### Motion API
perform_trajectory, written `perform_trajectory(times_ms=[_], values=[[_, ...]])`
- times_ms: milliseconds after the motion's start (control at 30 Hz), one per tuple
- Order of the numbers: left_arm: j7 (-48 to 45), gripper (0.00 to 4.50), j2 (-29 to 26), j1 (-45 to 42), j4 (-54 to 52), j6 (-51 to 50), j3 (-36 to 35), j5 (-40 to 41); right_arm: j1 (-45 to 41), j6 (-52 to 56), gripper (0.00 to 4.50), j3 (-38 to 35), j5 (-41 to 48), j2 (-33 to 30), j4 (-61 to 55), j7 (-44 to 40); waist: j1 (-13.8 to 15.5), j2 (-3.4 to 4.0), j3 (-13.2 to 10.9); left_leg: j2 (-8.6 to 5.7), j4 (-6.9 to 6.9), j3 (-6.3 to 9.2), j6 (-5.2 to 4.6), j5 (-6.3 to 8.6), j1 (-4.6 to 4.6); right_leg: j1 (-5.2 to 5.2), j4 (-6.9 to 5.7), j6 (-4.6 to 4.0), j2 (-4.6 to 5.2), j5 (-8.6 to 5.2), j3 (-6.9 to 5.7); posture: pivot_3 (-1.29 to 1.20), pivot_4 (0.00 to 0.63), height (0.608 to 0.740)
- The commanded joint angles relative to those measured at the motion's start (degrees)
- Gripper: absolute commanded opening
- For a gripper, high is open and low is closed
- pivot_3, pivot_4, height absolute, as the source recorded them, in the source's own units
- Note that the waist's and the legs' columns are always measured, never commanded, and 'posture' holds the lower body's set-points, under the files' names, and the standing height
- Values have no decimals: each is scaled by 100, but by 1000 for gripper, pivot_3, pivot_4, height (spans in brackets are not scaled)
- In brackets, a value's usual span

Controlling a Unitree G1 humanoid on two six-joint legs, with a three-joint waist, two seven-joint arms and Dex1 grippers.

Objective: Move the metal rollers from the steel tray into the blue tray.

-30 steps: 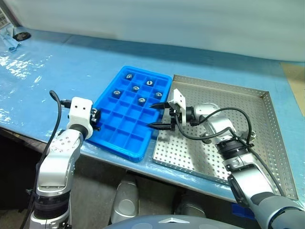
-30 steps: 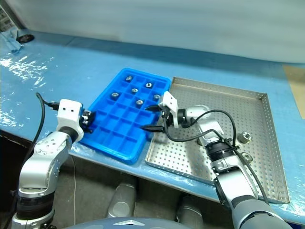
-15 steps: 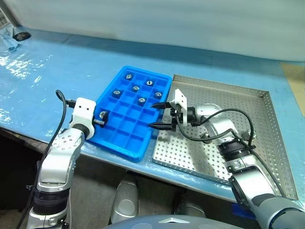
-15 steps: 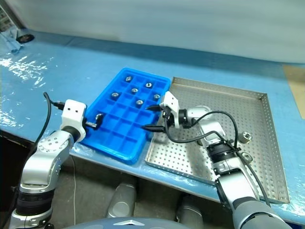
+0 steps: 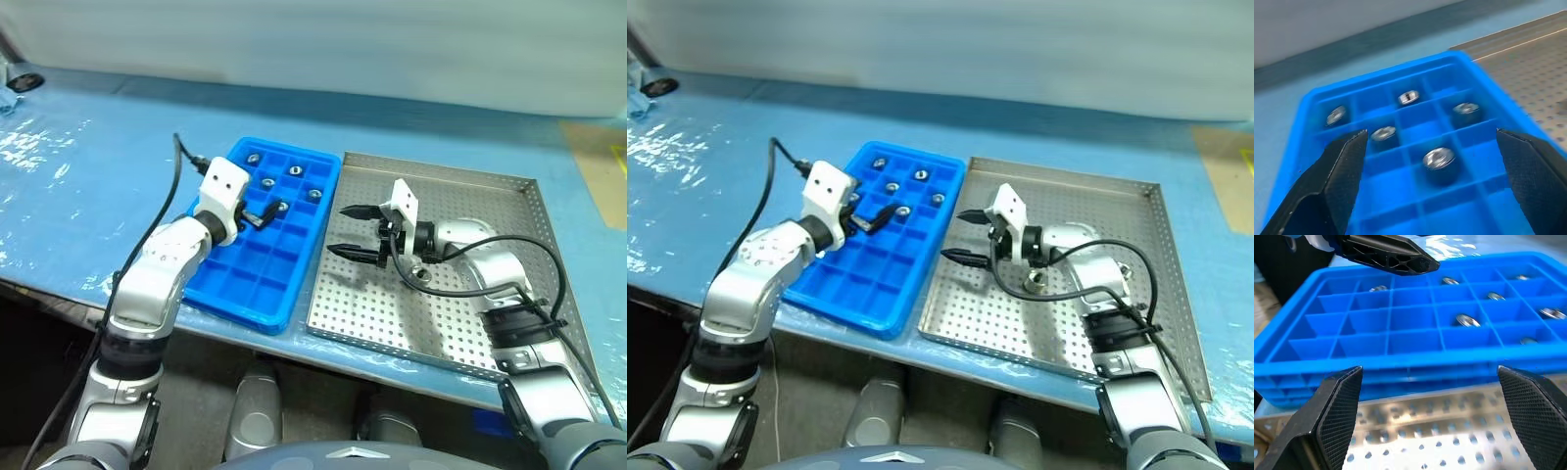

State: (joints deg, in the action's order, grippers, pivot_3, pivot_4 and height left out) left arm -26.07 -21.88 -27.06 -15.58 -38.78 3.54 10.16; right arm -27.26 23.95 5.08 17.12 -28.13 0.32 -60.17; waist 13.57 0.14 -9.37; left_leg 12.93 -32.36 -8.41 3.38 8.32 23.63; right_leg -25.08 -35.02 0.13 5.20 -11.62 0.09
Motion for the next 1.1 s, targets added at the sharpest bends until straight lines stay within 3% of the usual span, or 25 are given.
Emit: perform_trajectory(times_ms=[33, 467, 800, 1100], values=[[-433, 4367, 84, -435, 587, 639, 271, 14, 369, 345, 4500, -500, 304, -211, -827, 383, -114, 0, 0, -1, 0, -1, 0, 0, 0, 0, 1, 1, 0, 0, 1, 104, 150, 740], [-1439, 4367, 749, -1892, 3479, 1944, 907, -315, 1872, 1214, 4500, -1425, 667, -641, -2625, 1522, -928, 1, 1, -8, 4, -16, -3, 1, -20, 2, 6, 5, -3, 3, 3, -201, 150, 740], [-1918, 4367, 1015, -3017, 5585, 2557, 970, -650, 2321, 1390, 4500, -1672, 911, -725, -3052, 1872, -1102, 1, 1, -12, 4, -24, -14, 7, -36, 26, 20, 6, 1, 4, 5, -268, 150, 740], [-2510, 4367, 1304, -3553, 6662, 2896, 1023, -916, 2465, 1370, 4500, -1648, 975, -737, -3144, 2027, -1120, 0, 1, -12, 4, -27, -38, 21, -37, 32, 26, 6, 3, 4, 6, -300, 150, 740]])
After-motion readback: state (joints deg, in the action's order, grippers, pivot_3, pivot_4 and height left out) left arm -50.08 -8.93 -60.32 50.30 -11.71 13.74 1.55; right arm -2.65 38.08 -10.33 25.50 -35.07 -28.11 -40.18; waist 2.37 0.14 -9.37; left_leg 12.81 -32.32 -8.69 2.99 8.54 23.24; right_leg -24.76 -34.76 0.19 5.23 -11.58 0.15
